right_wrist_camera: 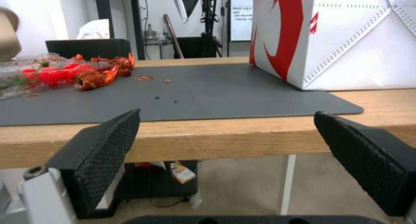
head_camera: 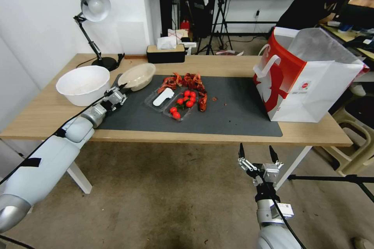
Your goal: Pick up the trash from the table and place it into the takeout bag.
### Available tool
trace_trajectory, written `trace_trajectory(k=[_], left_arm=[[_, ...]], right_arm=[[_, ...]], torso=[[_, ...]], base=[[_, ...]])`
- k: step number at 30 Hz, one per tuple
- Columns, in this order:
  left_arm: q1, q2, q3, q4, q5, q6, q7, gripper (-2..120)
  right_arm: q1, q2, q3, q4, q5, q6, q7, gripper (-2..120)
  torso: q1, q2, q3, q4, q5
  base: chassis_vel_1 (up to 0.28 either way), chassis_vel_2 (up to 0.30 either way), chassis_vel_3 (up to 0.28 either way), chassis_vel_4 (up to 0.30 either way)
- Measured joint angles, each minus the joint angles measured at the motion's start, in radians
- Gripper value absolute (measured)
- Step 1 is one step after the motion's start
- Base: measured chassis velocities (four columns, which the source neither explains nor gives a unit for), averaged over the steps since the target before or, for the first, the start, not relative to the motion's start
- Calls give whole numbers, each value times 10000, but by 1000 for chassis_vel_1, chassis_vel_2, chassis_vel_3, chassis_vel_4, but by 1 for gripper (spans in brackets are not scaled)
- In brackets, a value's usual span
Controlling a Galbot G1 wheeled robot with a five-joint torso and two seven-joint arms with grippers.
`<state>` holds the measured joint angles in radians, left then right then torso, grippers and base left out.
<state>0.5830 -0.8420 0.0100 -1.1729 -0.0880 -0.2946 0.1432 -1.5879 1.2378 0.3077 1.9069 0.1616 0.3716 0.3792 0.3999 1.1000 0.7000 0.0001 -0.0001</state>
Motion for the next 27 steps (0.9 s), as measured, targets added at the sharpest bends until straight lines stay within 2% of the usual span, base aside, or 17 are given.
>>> trace_trajectory(k=[2, 9, 16, 21, 27], left_arm=[[-76, -94, -1, 154, 197, -154, 49, 0], [-180, -250, -6, 197, 277, -319, 56, 0], [-368, -314, 6, -97, 157, -350, 41, 0], [-614, -270, 301, -719, -433, -270, -59, 0], [-1440, -272, 1409, -1995, -1629, 396, -386, 0]], right_arm=[[-1, 6, -1, -22, -1, 9, 0, 100], [-15, 11, 20, -51, -1, 34, 0, 100], [-17, 52, 25, -55, -9, 41, 5, 100], [-26, 55, 34, -54, -15, 44, 12, 100], [-12, 85, 40, -50, -26, 44, 19, 100]], torso=[[0, 0, 0, -2, 0], [0, 0, 0, -1, 1], [1, 0, 0, -1, 1], [0, 0, 0, -2, 2], [1, 0, 0, -1, 2]], base=[[0, 0, 0, 0], [0, 0, 0, 0], [0, 0, 0, 0], [0, 0, 0, 0], [0, 0, 0, 0]])
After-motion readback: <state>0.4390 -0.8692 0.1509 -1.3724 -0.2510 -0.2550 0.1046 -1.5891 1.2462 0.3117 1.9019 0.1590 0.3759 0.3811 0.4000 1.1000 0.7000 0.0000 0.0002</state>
